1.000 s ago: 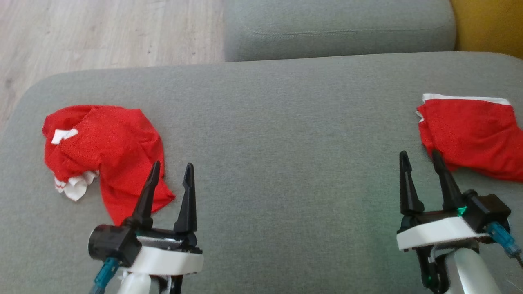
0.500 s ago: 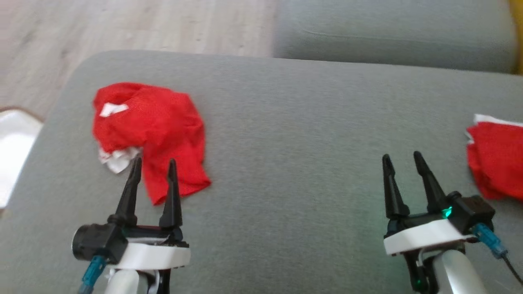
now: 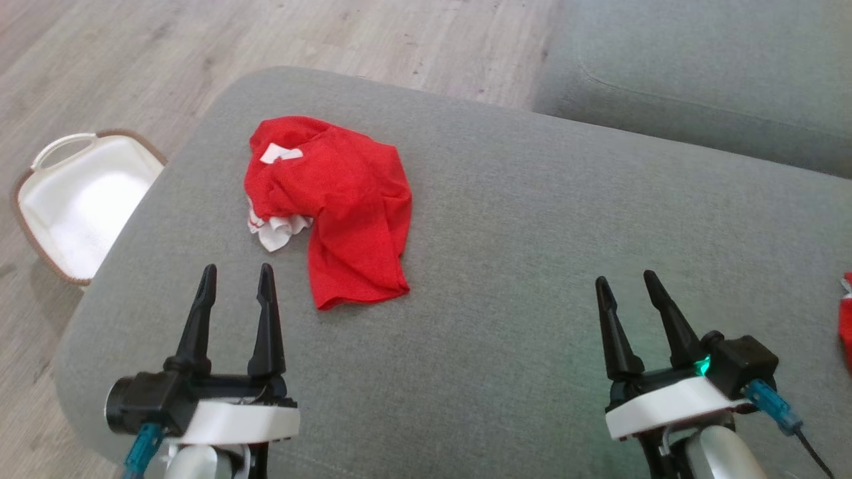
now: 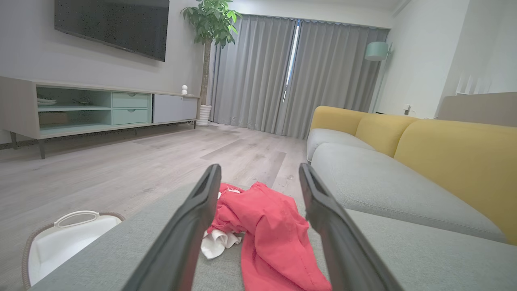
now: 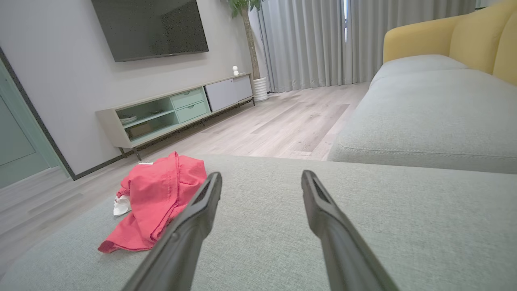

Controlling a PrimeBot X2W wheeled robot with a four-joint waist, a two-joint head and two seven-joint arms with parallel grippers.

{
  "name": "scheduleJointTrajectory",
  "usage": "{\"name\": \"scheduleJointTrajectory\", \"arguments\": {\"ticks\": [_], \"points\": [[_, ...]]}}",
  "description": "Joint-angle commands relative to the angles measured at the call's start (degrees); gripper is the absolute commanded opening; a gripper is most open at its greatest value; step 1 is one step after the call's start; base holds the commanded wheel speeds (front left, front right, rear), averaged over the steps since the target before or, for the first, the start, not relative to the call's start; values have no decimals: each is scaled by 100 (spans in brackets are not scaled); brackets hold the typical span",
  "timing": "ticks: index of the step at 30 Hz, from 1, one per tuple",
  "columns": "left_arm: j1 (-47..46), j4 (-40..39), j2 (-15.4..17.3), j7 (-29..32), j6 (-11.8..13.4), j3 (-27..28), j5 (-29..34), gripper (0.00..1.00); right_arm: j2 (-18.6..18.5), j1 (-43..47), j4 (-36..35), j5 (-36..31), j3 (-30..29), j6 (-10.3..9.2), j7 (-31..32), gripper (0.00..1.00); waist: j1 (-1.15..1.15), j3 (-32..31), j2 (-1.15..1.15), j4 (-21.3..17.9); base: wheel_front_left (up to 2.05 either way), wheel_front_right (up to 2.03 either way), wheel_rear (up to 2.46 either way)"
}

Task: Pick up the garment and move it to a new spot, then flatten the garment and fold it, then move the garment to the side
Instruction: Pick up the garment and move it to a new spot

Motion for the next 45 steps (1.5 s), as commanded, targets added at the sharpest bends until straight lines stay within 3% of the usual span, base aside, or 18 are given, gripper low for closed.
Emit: {"name": "scheduleJointTrajectory", "arguments": {"ticks": [1,10,15,20,23,31,34,41,42,43,44,45], "points": [[-116,-208,7,-29,-6,218,90,100,-10,-144,-167,54,150,-4,-62,100,0,0,0,32,0,0,0],[-570,-203,71,-29,-147,616,230,100,-10,-300,-230,2,95,-4,-62,100,0,362,0,-70,0,0,0],[-1455,167,563,-29,-246,757,361,100,-10,-521,-379,-213,-44,-4,-62,100,0,789,0,-235,0,0,0],[-2687,971,1323,327,-320,495,401,100,-10,-768,-745,-456,-145,-4,-53,100,0,1297,0,-433,0,0,0],[-3386,1609,1738,849,-336,5,143,100,-10,-884,-1011,-579,-253,-4,26,100,0,1577,0,-541,0,0,0],[-4540,2685,2787,1858,-339,-2047,-1513,100,-10,-1129,-1616,-801,-323,-4,317,100,0,2213,0,-896,0,0,0],[-4779,2909,3036,2062,-339,-2698,-1955,100,-10,-1155,-1748,-829,-319,-4,368,100,0,2369,0,-1016,0,0,0],[-5085,3247,3269,2186,-340,-3606,-2731,100,-10,-1153,-1870,-843,-321,-4,374,100,0,2532,0,-1193,0,0,0],[-5115,3272,3288,2202,-340,-3744,-2850,95,-10,-1150,-1876,-840,-316,-4,371,100,0,2539,0,-1213,0,0,0],[-5151,3240,3316,2166,-340,-3907,-2933,16,-10,-1145,-1879,-837,-317,-4,366,100,0,2543,0,-1228,0,0,0],[-5207,3199,3365,2050,-340,-4055,-2973,0,-10,-1140,-1881,-831,-324,-4,360,100,0,2545,0,-1241,0,0,0],[-5298,3181,3432,1831,-340,-4171,-2939,0,-10,-1132,-1880,-820,-338,-4,355,100,0,2545,0,-1250,0,0,0]]}}
